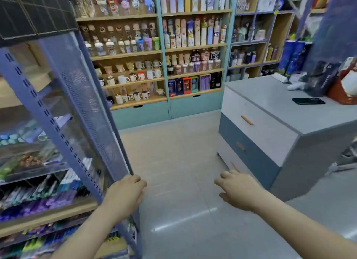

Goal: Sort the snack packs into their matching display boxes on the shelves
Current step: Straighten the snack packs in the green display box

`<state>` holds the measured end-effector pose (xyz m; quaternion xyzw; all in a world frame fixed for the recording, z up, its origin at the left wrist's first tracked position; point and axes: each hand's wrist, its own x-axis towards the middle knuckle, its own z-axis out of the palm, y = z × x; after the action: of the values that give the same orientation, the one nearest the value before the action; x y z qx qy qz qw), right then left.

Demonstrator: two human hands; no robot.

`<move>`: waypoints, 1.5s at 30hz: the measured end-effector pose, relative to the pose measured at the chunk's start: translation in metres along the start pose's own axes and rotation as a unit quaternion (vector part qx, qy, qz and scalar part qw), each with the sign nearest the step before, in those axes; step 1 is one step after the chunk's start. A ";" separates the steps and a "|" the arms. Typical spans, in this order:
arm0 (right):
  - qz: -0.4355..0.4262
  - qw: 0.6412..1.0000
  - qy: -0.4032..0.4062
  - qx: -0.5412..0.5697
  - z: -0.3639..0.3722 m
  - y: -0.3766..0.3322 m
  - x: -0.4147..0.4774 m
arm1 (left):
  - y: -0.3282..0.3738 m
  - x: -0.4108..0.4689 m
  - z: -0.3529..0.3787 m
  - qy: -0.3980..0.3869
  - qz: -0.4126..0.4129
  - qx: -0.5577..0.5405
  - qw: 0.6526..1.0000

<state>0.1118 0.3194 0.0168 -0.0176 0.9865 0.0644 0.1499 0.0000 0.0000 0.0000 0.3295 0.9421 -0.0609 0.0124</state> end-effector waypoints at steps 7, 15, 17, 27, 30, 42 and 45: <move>0.046 0.991 -0.018 0.121 -0.015 0.038 0.102 | -0.063 0.097 0.054 -0.023 -0.073 -0.136 0.988; 0.061 0.992 0.003 0.115 -0.047 0.115 0.223 | -0.111 0.245 0.064 -0.011 -0.156 -0.222 0.962; 0.066 0.989 0.012 0.129 -0.049 0.142 0.265 | -0.121 0.293 0.065 -0.005 -0.183 -0.238 0.954; 0.071 0.977 0.053 0.193 -0.100 0.305 0.496 | -0.150 0.532 0.041 0.018 -0.200 -0.253 0.947; 0.099 0.973 0.079 0.193 -0.114 0.351 0.558 | -0.154 0.599 0.028 0.031 -0.211 -0.268 0.940; 0.226 0.941 0.101 0.229 -0.152 0.518 0.807 | -0.210 0.956 0.039 0.019 -0.137 -0.312 0.940; 0.277 0.911 0.119 0.281 -0.163 0.562 0.844 | -0.210 1.052 0.022 0.004 -0.060 -0.317 0.947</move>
<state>-0.7720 0.8418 -0.0122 0.2915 0.9395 -0.1797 0.0060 -0.9548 0.4858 -0.0658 0.2515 0.9309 0.2414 0.1089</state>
